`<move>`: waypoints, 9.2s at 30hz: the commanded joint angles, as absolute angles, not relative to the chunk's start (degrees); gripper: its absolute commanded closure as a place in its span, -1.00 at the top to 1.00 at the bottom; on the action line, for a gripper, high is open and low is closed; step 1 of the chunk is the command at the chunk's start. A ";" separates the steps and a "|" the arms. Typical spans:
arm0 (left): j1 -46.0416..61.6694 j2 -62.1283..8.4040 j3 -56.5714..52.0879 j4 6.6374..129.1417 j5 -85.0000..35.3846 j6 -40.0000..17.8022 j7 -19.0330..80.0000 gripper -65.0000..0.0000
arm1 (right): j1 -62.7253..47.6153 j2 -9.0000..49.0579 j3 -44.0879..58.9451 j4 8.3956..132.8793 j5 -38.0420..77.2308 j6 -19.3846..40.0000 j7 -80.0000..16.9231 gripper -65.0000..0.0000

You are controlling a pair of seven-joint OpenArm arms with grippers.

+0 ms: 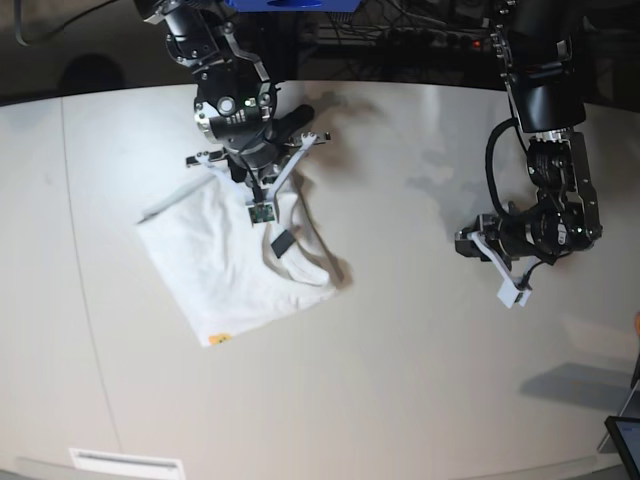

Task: Fold the T-shirt properly
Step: 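Press and smooth the folded bundle with the right gripper, then grasp the bundle's edge opposite the collar with both grippers, then pull the bundle with both grippers to square and flatten it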

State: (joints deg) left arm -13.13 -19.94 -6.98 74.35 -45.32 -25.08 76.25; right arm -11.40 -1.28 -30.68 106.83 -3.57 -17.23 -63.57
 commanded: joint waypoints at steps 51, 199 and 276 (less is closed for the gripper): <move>-3.47 -26.42 -21.67 92.35 -46.37 -25.27 75.65 -0.94 | 5.14 -6.11 -32.66 90.33 5.58 -10.68 -60.44 -0.89; 0.40 -1.89 26.51 86.46 -5.49 -27.38 38.37 -0.94 | -9.98 15.60 -16.40 95.69 20.79 -12.79 -35.56 -0.89; 8.40 -5.32 27.12 99.65 -4.53 -27.56 44.53 -0.94 | -26.68 16.57 -15.16 107.56 20.70 -17.54 -41.54 -0.89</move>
